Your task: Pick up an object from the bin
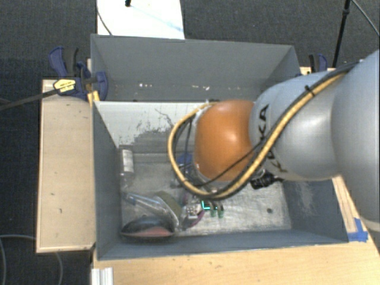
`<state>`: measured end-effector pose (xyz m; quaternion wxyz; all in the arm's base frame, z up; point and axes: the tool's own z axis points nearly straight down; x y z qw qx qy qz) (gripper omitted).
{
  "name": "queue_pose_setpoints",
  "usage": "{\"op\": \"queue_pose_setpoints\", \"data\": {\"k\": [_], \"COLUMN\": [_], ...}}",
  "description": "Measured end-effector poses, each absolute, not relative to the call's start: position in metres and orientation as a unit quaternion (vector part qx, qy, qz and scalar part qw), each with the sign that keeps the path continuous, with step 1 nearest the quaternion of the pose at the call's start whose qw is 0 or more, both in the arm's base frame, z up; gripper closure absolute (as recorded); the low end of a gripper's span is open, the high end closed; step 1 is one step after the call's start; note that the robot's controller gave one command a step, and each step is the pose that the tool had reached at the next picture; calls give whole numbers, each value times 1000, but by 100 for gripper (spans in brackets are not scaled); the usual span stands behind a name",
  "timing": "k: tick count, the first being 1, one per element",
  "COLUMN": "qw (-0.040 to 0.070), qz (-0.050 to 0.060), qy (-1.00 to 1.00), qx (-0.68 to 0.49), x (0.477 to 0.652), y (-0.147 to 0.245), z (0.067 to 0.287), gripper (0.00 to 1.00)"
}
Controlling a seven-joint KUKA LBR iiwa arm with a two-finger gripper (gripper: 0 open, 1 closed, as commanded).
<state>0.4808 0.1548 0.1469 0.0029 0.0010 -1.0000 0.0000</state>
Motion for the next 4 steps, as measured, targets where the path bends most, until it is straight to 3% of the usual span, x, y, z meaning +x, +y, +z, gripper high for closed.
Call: {"op": "queue_pose_setpoints", "data": {"k": [1,2,3,4], "qw": [4,-3,-4,-5], "qz": [1,1,-1,-2], "qy": [-999,-1000,-1000,-999], "qx": [52,-1,-3,33], "x": [490,480,480,485], "y": [188,199,200,195], "z": [72,72,73,240], "gripper": [0,0,100,100]}}
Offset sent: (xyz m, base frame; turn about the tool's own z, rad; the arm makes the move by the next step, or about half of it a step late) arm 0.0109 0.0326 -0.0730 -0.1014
